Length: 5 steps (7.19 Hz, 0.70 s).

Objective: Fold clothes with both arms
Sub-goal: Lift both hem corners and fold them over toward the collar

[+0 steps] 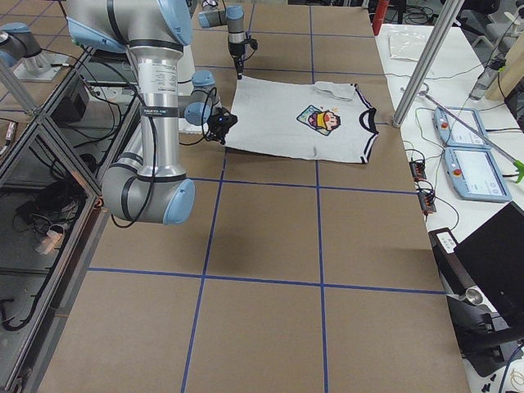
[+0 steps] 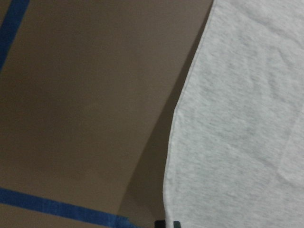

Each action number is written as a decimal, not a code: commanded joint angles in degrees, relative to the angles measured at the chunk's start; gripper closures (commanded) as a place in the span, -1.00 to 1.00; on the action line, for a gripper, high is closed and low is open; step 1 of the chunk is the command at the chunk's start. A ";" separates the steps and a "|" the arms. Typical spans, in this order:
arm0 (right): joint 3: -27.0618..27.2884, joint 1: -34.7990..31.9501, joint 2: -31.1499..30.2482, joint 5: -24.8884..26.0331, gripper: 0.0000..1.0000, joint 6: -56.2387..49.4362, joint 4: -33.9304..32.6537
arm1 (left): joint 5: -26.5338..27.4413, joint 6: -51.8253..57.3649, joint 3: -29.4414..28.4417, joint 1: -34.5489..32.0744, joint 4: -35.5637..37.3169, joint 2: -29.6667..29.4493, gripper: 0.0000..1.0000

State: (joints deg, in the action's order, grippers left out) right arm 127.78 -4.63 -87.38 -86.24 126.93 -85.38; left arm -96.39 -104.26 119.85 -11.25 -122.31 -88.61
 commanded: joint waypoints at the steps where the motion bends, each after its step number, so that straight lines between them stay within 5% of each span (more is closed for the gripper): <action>1: 1.76 1.19 -1.90 -0.07 1.00 0.07 -0.14 | -0.12 -4.35 2.48 1.48 3.21 -0.16 1.00; 5: 5.19 4.81 -5.60 0.11 1.00 0.25 -0.05 | -0.21 -13.68 7.84 3.78 5.49 -0.42 1.00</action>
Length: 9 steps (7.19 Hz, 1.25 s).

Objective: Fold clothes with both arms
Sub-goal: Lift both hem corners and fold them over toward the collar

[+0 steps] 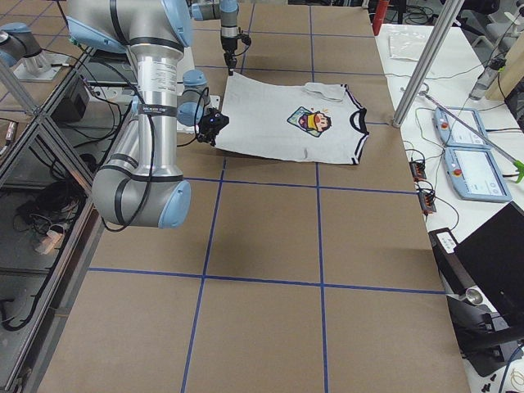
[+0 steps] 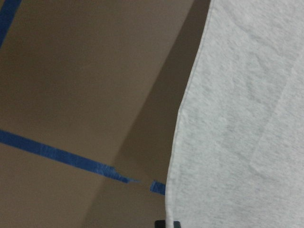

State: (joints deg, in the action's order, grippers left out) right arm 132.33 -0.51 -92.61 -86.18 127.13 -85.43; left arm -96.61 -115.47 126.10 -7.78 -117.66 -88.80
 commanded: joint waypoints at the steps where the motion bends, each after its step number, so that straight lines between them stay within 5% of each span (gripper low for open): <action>1: 2.57 -0.97 -0.21 0.04 1.00 -0.04 0.00 | 0.19 -1.00 1.60 0.05 1.03 -0.50 1.00; 3: 2.59 -9.21 1.45 -0.74 1.00 -4.67 0.00 | 0.11 11.08 1.17 -5.80 1.21 -3.20 1.00; 5: -1.69 -21.14 6.81 -7.65 1.00 -15.12 -0.08 | -0.24 23.66 0.12 -15.56 2.78 -7.34 1.00; 9: -21.62 -36.90 26.10 -11.03 1.00 -28.84 -5.93 | -0.68 31.88 -21.12 -30.86 2.27 -23.41 1.00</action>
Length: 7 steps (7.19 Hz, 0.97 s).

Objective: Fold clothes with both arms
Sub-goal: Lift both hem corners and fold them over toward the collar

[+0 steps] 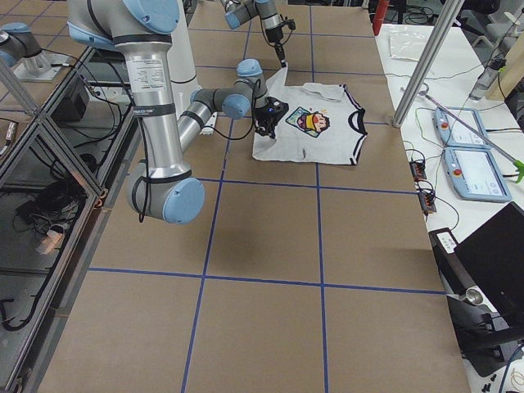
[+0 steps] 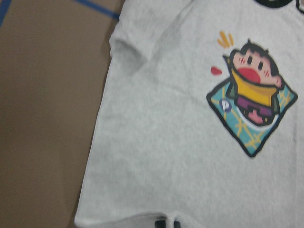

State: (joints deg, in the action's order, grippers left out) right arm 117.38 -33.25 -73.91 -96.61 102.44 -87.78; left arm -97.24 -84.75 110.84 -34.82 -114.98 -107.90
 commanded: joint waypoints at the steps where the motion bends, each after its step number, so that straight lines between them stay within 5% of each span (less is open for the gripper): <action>1: -11.42 -6.98 10.50 -0.59 1.00 -6.52 -3.89 | -0.75 2.90 -9.29 -6.55 -0.86 -6.34 1.00; 4: -26.80 -12.36 19.38 -0.59 1.00 -11.99 -3.02 | -0.85 5.29 -23.25 -10.08 -10.48 -11.19 1.00; 7: -40.19 -14.12 25.30 -0.51 1.00 -12.87 5.06 | -0.50 7.58 -33.46 -11.14 -13.33 -17.33 1.00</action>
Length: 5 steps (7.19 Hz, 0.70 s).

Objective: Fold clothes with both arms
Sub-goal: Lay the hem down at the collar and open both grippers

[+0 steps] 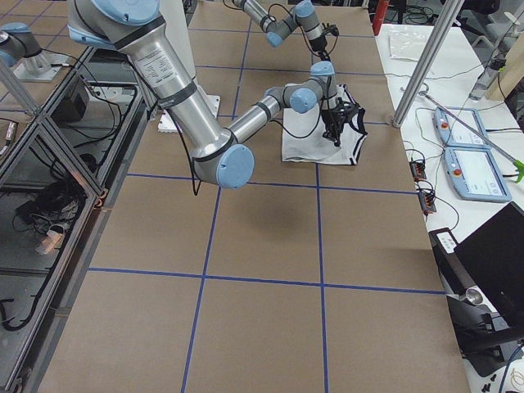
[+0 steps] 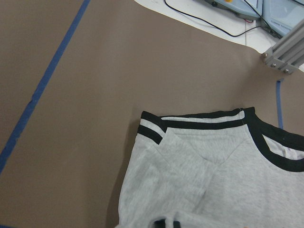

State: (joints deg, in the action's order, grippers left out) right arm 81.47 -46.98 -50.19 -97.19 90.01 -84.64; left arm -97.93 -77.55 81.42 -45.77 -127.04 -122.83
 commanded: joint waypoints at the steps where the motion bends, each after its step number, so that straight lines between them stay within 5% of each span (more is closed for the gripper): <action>1: -5.78 -0.39 2.10 0.16 1.00 -0.54 3.50 | 0.28 0.47 -6.69 -0.20 -4.42 -2.50 1.00; 5: -11.59 -0.39 4.31 0.51 1.00 -0.54 6.68 | 0.46 0.47 -13.30 -0.55 -8.31 -4.96 1.00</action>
State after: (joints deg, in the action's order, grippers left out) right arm 70.71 -47.37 -46.04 -96.74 89.48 -78.35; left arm -97.45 -77.08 70.00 -46.27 -134.52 -126.85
